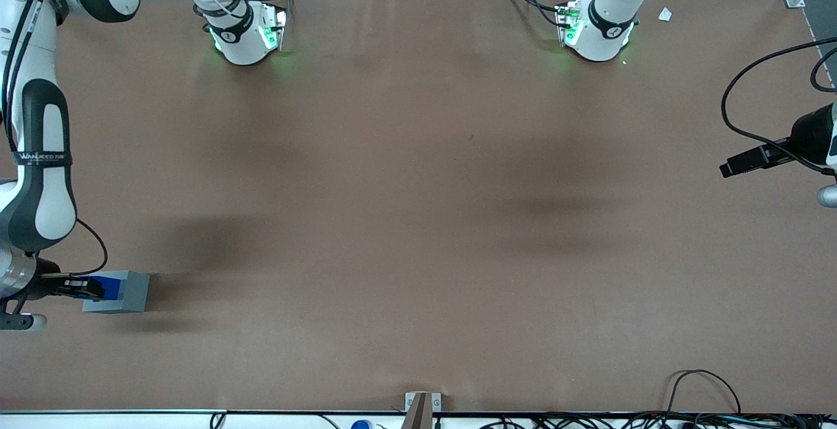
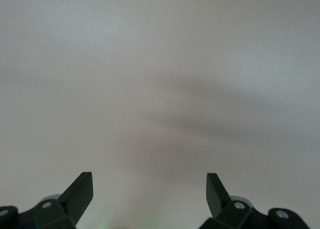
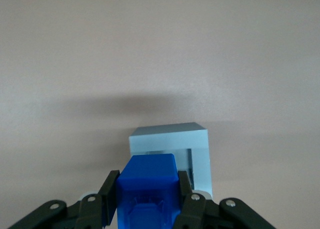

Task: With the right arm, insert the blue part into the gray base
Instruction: 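Lower the blue block into the gray base's opening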

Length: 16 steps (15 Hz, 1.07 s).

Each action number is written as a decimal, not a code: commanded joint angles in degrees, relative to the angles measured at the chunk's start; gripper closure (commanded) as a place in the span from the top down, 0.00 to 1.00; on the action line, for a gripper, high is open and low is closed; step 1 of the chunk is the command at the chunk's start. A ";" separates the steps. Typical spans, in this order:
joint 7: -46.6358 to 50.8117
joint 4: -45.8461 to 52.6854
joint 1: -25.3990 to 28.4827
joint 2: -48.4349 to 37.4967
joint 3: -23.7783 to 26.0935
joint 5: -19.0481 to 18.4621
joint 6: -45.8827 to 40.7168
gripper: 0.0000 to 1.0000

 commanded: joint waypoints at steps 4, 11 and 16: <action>-0.93 0.84 -1.55 1.50 0.88 1.27 0.66 0.00; -2.77 0.49 -1.90 1.94 0.88 1.18 0.48 0.00; -3.21 0.49 -2.08 1.94 0.88 1.18 0.39 0.00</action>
